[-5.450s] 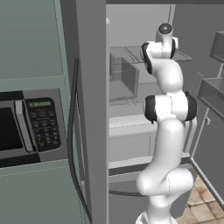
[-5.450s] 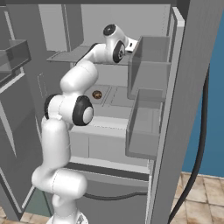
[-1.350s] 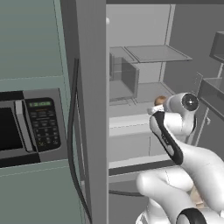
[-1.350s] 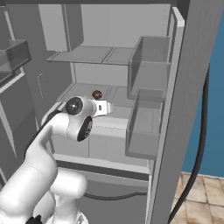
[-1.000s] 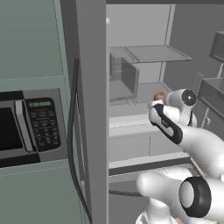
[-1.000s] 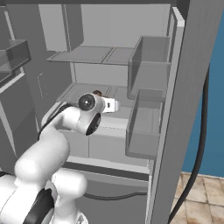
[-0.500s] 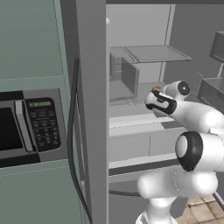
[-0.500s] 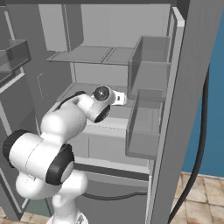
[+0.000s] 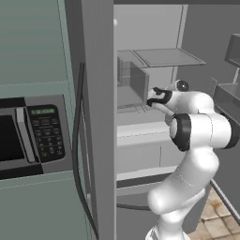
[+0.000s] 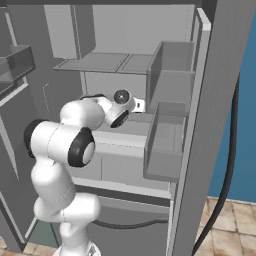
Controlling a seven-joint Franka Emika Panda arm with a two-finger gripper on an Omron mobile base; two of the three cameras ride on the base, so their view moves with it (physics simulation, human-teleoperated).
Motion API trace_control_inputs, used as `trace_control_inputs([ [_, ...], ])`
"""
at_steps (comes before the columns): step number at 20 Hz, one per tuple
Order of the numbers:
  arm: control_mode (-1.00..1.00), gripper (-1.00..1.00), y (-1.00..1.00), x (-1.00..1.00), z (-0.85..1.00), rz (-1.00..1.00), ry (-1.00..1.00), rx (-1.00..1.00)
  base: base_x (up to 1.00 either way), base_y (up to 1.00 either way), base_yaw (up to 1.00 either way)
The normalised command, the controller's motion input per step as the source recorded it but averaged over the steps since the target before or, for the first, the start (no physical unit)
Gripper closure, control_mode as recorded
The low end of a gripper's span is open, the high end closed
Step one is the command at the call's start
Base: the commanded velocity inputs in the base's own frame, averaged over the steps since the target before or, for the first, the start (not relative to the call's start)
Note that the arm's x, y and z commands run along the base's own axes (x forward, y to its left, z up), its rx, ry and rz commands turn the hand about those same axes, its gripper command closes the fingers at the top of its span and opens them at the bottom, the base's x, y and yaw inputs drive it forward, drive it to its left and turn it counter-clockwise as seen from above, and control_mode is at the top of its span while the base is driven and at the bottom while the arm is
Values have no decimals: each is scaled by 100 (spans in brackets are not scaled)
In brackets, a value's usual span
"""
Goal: Move the potato and onion from the top shelf to the second highest shelf to make space. Then, place the pitcher from the counter on the cleared top shelf.
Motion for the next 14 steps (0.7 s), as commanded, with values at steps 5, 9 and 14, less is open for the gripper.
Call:
trace_control_inputs([
  [5,-100,100,0,75,-41,0,8,0,0,0,0],
  [9,-100,100,-1,71,-40,0,6,0,0,0,0],
  [14,-100,100,-5,69,-31,0,3,0,0,0,0],
])
